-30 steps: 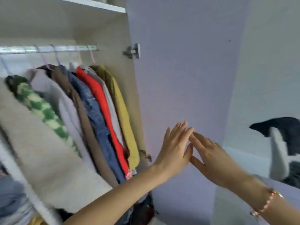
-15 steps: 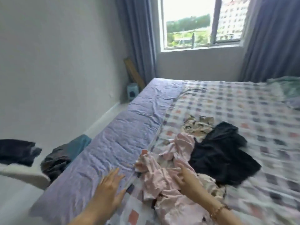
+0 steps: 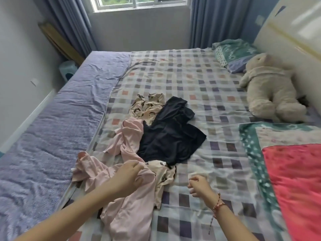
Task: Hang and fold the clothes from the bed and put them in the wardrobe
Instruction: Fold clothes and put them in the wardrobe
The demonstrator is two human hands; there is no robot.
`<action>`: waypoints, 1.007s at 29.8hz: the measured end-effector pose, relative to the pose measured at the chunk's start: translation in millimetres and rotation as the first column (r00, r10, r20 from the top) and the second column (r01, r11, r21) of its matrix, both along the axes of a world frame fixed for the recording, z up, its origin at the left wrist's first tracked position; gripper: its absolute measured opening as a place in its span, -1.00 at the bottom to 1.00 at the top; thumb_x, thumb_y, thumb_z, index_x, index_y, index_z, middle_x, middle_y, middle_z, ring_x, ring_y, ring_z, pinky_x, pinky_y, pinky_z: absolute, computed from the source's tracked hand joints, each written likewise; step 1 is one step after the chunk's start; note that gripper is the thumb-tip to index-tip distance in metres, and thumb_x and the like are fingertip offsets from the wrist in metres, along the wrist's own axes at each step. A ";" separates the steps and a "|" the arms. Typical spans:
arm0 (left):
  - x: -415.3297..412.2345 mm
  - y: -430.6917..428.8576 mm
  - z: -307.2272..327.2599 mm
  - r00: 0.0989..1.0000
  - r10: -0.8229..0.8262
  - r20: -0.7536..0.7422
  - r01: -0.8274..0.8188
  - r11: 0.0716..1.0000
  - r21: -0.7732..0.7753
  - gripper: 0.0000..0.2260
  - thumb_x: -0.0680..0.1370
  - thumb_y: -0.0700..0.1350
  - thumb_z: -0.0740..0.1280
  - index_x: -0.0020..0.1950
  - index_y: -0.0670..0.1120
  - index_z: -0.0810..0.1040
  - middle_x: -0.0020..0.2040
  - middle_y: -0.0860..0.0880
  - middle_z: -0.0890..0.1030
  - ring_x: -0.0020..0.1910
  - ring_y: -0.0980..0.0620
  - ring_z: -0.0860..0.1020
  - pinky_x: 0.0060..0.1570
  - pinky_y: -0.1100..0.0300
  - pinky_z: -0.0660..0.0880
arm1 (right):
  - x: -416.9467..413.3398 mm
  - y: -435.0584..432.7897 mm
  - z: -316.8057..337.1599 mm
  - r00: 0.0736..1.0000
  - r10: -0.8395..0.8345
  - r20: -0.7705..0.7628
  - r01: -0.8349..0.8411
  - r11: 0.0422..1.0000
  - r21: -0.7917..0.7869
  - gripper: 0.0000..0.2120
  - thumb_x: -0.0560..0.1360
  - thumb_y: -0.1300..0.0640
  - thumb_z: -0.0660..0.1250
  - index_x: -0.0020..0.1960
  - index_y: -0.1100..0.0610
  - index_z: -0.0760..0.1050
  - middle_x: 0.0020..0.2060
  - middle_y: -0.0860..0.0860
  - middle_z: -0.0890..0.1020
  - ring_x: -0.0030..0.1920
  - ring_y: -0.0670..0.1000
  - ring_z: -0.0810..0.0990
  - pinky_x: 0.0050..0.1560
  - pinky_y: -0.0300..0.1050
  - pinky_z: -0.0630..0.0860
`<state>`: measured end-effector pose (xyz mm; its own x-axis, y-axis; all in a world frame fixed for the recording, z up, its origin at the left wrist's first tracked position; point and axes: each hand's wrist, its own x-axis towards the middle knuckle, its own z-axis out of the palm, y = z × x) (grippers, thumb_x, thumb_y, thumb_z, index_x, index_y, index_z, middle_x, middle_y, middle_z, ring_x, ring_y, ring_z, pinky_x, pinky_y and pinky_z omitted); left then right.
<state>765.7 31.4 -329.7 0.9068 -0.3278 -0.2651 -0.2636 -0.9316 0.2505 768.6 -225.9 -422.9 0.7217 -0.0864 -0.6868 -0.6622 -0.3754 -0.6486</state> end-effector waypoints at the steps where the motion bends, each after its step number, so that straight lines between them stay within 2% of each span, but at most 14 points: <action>1: 2.5 0.4 -5.6 1.000 0.014 0.022 -0.014 1.000 0.003 -0.32 0.30 0.20 -0.13 0.24 -0.04 0.48 0.29 0.02 0.44 0.29 0.05 0.39 0.26 0.23 0.28 | 1.6 5.6 -4.1 1.000 0.017 -0.009 -0.017 1.000 -0.017 -0.83 0.53 0.33 0.07 -0.15 0.21 0.40 -0.30 0.11 0.47 -0.42 -0.01 0.40 -0.53 -0.27 0.29; 5: 36.9 -1.5 -54.9 1.000 0.021 0.001 -0.021 0.998 0.065 -0.32 0.28 0.16 -0.17 0.17 -0.07 0.49 0.25 -0.01 0.48 0.25 0.00 0.40 0.21 0.17 0.33 | 36.1 25.3 -55.8 0.993 0.118 -0.006 -0.118 0.991 -0.057 -0.84 0.46 0.31 0.08 -0.22 0.17 0.39 -0.28 0.11 0.50 -0.31 0.05 0.45 -0.33 -0.15 0.35; 9: 56.8 10.0 -94.6 0.994 0.064 -0.090 -0.054 0.993 0.107 -0.36 0.31 0.15 -0.15 0.15 -0.07 0.51 0.18 0.00 0.51 0.20 -0.01 0.45 0.18 0.13 0.38 | 74.3 53.7 -97.4 0.912 0.404 0.072 -0.378 0.895 -0.238 -0.77 0.51 0.28 0.07 0.06 0.14 0.46 0.08 0.11 0.53 0.07 0.08 0.48 0.06 -0.11 0.43; 11: 58.0 17.2 -110.4 0.990 0.075 -0.122 -0.062 0.992 0.112 -0.51 0.34 0.11 -0.04 0.03 -0.02 0.57 0.04 0.05 0.58 0.03 0.05 0.55 0.04 0.19 0.46 | 90.9 66.3 -120.8 0.771 0.634 0.053 -0.561 0.717 -0.414 -0.70 0.53 0.28 0.09 0.21 0.17 0.44 0.42 0.19 0.25 0.38 0.15 0.27 0.36 -0.02 0.24; 13: 53.6 20.9 -110.7 0.987 0.105 -0.125 -0.091 0.989 0.112 -0.70 0.31 0.08 0.08 -0.17 0.08 0.57 -0.17 0.17 0.59 -0.21 0.22 0.55 -0.19 0.40 0.43 | 101.8 70.4 -132.1 0.590 0.807 -0.017 -0.658 0.469 -0.589 -0.68 0.56 0.26 0.08 0.27 0.19 0.42 0.52 0.20 -0.07 0.51 0.17 -0.03 0.48 0.09 -0.05; 16: 51.8 30.3 -117.9 0.984 0.093 -0.149 -0.078 0.992 0.103 -0.78 0.31 0.10 0.13 -0.23 0.10 0.54 -0.23 0.20 0.55 -0.29 0.26 0.53 -0.22 0.42 0.38 | 117.4 72.0 -150.3 0.456 0.879 -0.139 -0.682 0.245 -0.689 -0.68 0.57 0.23 0.08 0.28 0.22 0.41 0.52 0.19 -0.10 0.51 0.18 -0.13 0.46 0.19 -0.17; 18: 51.3 33.5 -114.0 0.980 0.126 -0.156 -0.114 0.990 0.084 -0.76 0.32 0.09 0.13 -0.21 0.10 0.56 -0.20 0.19 0.57 -0.28 0.24 0.56 -0.26 0.47 0.39 | 125.7 72.0 -147.4 0.474 0.875 -0.100 -0.658 0.277 -0.700 -0.68 0.55 0.26 0.10 0.27 0.21 0.42 0.49 0.15 0.11 0.50 0.17 0.02 0.47 0.18 -0.10; 19: 53.5 33.4 -113.3 0.986 0.120 -0.120 -0.108 0.989 0.101 -0.73 0.32 0.09 0.11 -0.18 0.10 0.58 -0.18 0.18 0.59 -0.26 0.23 0.58 -0.26 0.46 0.43 | 131.1 70.6 -144.0 0.536 0.844 0.039 -0.578 0.400 -0.711 -0.71 0.51 0.32 0.12 0.17 0.22 0.49 0.38 0.17 0.32 0.43 0.18 0.23 0.46 0.19 0.06; 21: 52.5 33.2 -107.0 0.988 0.138 -0.072 -0.129 0.985 0.113 -0.53 0.34 0.12 0.00 0.02 0.03 0.59 -0.01 0.11 0.60 -0.06 0.15 0.60 -0.09 0.41 0.45 | 142.1 68.7 -130.2 0.650 0.675 0.350 -0.365 0.681 -0.635 -0.78 0.33 0.44 0.20 -0.20 0.23 0.56 -0.11 0.16 0.59 -0.05 0.21 0.58 0.09 0.17 0.51; 22: 51.3 30.1 -104.2 0.985 0.154 -0.073 -0.146 0.984 0.097 -0.39 0.33 0.16 -0.09 0.19 -0.01 0.53 0.14 0.08 0.55 0.11 0.10 0.55 0.07 0.37 0.39 | 148.0 65.6 -119.0 0.702 0.547 0.455 -0.291 0.805 -0.517 -0.80 0.31 0.46 0.22 -0.27 0.21 0.51 -0.24 0.12 0.57 -0.20 0.17 0.57 -0.08 0.09 0.55; 23: 49.3 29.1 -105.3 0.977 0.186 -0.101 -0.179 0.981 0.076 -0.28 0.30 0.21 -0.16 0.32 -0.03 0.42 0.26 0.07 0.46 0.25 0.08 0.45 0.19 0.35 0.30 | 154.5 62.8 -105.2 0.741 0.471 0.478 -0.288 0.866 -0.409 -0.83 0.36 0.43 0.23 -0.22 0.18 0.45 -0.24 0.10 0.55 -0.21 0.13 0.53 -0.12 0.04 0.51; 25: 52.7 20.2 -99.9 0.956 0.260 -0.137 -0.260 0.965 0.014 -0.36 0.41 0.25 -0.07 0.42 -0.01 0.26 0.37 0.08 0.36 0.35 0.10 0.33 0.27 0.35 0.19 | 166.0 58.4 -70.0 0.768 0.484 0.420 -0.416 0.875 -0.247 -0.86 0.47 0.32 0.21 -0.06 0.15 0.28 -0.17 0.07 0.48 -0.18 0.07 0.45 -0.12 -0.03 0.43; 27: 59.0 6.3 -90.4 0.936 0.332 -0.121 -0.343 0.935 -0.088 -0.47 0.54 0.09 0.20 0.46 -0.02 0.17 0.40 0.05 0.33 0.37 0.10 0.30 0.31 0.33 0.18 | 174.8 56.1 -28.3 0.722 0.553 0.415 -0.553 0.822 -0.134 -0.83 0.52 0.28 0.16 0.02 0.12 0.19 -0.18 0.05 0.44 -0.22 0.02 0.41 -0.14 -0.03 0.42; 30: 69.7 -18.0 -75.5 0.915 0.400 -0.053 -0.402 0.887 -0.230 -0.26 0.49 0.08 0.34 0.52 -0.01 -0.02 0.47 -0.02 0.25 0.41 0.00 0.29 0.41 0.09 0.21 | 176.2 49.9 44.7 0.650 0.601 0.465 -0.651 0.756 -0.067 -0.79 0.52 0.30 0.16 0.09 0.10 0.22 -0.21 0.09 0.44 -0.29 0.03 0.43 -0.25 -0.04 0.42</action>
